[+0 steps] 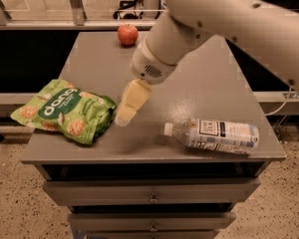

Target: Move green rice chip bag near apple

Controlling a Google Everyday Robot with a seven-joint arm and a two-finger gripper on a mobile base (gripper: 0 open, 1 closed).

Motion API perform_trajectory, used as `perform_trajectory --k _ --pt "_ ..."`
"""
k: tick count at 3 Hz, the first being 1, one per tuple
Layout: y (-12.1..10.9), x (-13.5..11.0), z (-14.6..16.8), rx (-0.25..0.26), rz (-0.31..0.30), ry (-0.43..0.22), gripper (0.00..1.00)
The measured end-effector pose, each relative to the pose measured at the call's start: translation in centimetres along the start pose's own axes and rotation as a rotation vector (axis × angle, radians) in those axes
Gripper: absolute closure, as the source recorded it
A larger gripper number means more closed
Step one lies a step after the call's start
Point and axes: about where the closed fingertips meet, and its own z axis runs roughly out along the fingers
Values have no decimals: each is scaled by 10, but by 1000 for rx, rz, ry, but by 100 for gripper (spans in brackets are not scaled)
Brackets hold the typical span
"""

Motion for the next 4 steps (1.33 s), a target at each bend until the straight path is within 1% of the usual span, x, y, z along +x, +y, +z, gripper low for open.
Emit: perform_trajectory --k 1,2,3,4 --pt "-8 -17 40 -44 30 -20 0" --pt "-11 -29 62 -84 60 -28 0" --pt "-4 -44 72 -143 81 -14 0" --pt "7 -51 84 -185 107 14 2"
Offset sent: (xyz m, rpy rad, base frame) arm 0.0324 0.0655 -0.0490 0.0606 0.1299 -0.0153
